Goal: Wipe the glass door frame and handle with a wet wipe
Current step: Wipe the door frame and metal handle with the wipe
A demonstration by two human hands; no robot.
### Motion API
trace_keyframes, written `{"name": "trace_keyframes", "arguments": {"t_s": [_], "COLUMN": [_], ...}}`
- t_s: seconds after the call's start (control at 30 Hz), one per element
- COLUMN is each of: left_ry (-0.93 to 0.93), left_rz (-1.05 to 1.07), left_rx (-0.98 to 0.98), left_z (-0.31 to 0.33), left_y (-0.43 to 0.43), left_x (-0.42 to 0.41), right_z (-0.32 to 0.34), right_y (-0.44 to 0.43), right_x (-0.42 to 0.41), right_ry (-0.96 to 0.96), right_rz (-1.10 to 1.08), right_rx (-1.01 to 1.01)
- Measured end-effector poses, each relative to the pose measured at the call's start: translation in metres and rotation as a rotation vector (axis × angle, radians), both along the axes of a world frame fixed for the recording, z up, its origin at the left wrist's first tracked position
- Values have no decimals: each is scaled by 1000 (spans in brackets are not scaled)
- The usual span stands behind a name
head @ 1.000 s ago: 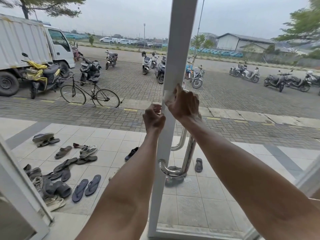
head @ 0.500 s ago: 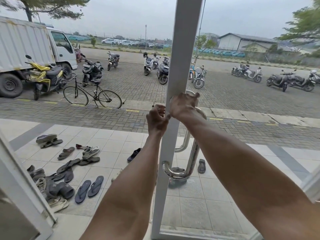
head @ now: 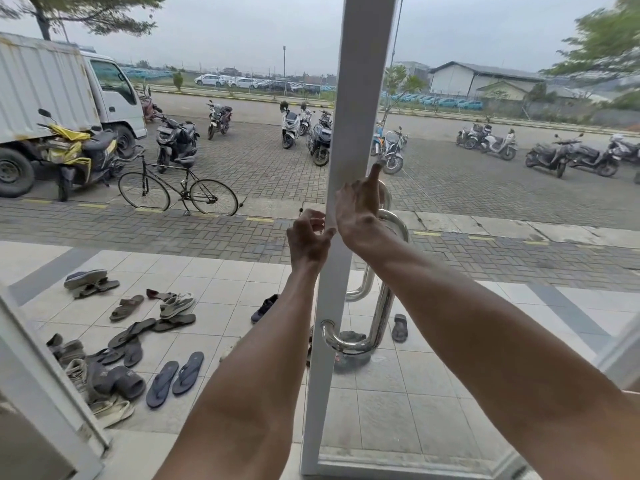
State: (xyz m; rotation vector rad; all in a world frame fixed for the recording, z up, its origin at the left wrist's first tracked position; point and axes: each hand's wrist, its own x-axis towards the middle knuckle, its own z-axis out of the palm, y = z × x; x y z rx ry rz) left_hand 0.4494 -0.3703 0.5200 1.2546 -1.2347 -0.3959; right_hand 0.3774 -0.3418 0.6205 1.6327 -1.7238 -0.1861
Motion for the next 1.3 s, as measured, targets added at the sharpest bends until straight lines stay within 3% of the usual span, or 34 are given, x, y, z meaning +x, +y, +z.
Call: {"name": "trace_keyframes", "arguments": {"t_s": [0.07,0.2,0.27,0.33,0.47,0.53,0.63,0.9,0.97,1.17,1.3], "left_ry": [8,8,10,2,6,2,15,1,-2,-6,-4], "left_rz": [5,13,18,22,26,36,59,90,98,126,135], "left_rx": [-10,-12,-8,-4,7,10,6,-10,-15,1,17], "left_z": [0,0,-1,0,1,2,3,1,2,2,2], "left_y": [-1,-3,-4,-3,-2,-2,-2,-3,-4,-3,-4], "left_x": [-1,-1,-2,-1,-1,-3,-6,-8,-8,-12,-14], "right_z": [3,8,9,8,-11,-18,-12,13,9,-22,-6], "right_y": [-6,-14,-15,-14,-9,-6,-5,-15,-17,-2,1], "right_x": [-3,-12,-12,-8,-5,-9,-10,-13,-8,-12,-20], "right_ry": [-150,-653,-770,-721,-271,-160,-218,-822,-789,-204,-451], "right_rz": [43,82,71,55,162,217,188,59,54,215,247], "right_rx": [60,218,208,171,-69,-137,-72,264,177,-196,-1]}}
